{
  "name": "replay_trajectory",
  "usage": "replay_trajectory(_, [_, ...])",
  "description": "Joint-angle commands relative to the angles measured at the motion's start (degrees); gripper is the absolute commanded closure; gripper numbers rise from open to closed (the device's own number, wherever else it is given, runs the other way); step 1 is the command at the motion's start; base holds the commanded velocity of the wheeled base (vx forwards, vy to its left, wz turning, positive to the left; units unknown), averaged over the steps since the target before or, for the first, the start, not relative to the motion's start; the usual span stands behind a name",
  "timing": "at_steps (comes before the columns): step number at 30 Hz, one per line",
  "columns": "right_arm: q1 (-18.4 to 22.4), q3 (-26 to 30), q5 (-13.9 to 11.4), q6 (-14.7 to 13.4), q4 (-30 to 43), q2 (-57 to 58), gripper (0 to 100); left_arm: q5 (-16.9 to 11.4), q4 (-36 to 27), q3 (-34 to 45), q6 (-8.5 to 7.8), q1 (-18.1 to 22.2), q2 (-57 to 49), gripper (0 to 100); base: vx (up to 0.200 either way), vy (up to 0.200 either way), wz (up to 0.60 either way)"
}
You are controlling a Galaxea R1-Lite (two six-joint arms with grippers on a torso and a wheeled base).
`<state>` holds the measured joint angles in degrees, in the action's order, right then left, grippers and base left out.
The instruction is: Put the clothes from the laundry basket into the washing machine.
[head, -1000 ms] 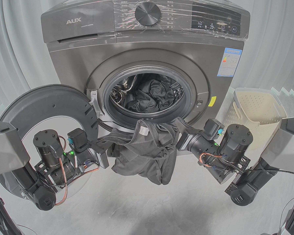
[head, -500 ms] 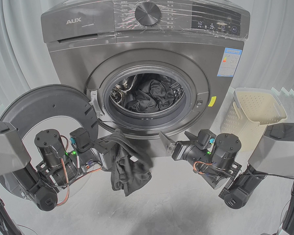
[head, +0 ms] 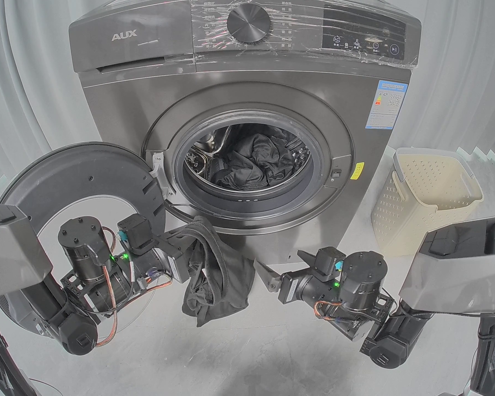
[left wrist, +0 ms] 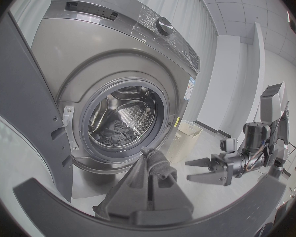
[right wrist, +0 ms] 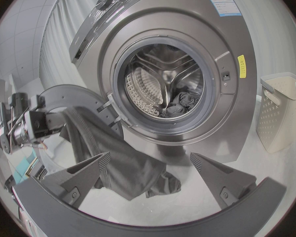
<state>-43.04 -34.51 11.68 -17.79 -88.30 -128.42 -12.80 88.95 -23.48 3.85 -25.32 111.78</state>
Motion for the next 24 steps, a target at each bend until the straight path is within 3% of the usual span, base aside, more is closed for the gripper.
replay_trajectory(1, [-1.3, 2.5, -1.5, 1.0, 0.0, -0.3, 0, 0.3, 0.1, -0.7, 0.01, 0.1, 0.1, 100, 0.0, 0.0, 0.0])
replay_trajectory(8, [-5.1, 4.2, -5.2, 2.4, 0.0, 1.1, 0, 0.6, 0.1, -1.7, 0.1, 0.2, 0.2, 100, 0.0, 0.0, 0.0])
replay_trajectory(13, [-7.3, 3.9, -5.7, 3.7, 0.1, 0.7, 0, 1.0, 0.1, -2.4, 0.1, 0.4, 0.3, 100, 0.0, 0.0, 0.0])
replay_trajectory(24, [-6.6, -0.2, -5.9, 7.2, 0.8, -6.5, 0, 1.7, 0.1, -2.8, 0.1, 0.2, 0.4, 100, 0.0, 0.0, 0.0])
